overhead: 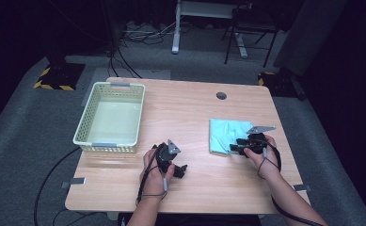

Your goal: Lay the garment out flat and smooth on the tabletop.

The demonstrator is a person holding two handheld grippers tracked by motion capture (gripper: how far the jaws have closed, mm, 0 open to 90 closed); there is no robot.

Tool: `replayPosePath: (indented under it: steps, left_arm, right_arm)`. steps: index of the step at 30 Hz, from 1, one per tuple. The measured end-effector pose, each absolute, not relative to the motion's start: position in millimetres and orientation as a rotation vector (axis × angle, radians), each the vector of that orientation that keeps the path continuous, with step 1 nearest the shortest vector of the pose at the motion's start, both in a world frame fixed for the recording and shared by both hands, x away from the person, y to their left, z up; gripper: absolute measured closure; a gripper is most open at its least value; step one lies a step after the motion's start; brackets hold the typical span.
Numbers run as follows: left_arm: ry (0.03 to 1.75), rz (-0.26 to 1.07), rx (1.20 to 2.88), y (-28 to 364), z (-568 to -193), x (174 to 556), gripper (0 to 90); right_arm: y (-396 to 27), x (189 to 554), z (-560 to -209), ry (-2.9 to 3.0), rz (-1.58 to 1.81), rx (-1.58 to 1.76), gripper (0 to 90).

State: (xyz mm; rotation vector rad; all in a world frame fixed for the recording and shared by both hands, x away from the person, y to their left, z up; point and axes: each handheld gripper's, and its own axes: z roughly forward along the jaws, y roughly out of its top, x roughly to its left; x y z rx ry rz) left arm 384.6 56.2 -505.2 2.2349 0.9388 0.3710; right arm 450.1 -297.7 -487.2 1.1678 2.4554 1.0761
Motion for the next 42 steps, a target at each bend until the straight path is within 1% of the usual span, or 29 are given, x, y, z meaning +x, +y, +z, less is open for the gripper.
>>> replayPosePath:
  steps: [1, 3, 5, 6, 14, 23, 33, 42]
  left_arm:
    - [0.939, 0.371, 2.235, 56, -505, 385, 1.5]
    - [0.939, 0.371, 2.235, 56, -505, 385, 1.5]
    - [0.939, 0.371, 2.235, 56, -505, 385, 1.5]
    - [0.939, 0.371, 2.235, 56, -505, 385, 1.5]
    - [0.938, 0.371, 2.236, 56, -505, 385, 1.5]
    - [0.939, 0.371, 2.235, 56, -505, 385, 1.5]
    - [0.939, 0.371, 2.235, 56, -505, 384, 1.5]
    - [0.94, 0.371, 2.235, 56, -505, 384, 1.5]
  right_arm:
    - [-298, 450, -488, 2.456, 1.08, 1.156, 59.7]
    - [-298, 449, -486, 2.495, 1.08, 1.118, 79.2]
    - [-295, 448, -483, 2.515, 1.067, 1.059, 86.6]
    - [-294, 447, -480, 2.511, 1.05, 1.031, 87.7]
    - [-281, 450, -449, 2.468, 1.069, 0.923, 88.2]
    - [-255, 454, -423, 2.465, 1.074, 0.818, 88.2]
    - [-213, 460, -418, 2.512, 1.086, 0.708, 88.2]
    - [-177, 462, -423, 2.564, 1.084, 0.635, 88.2]
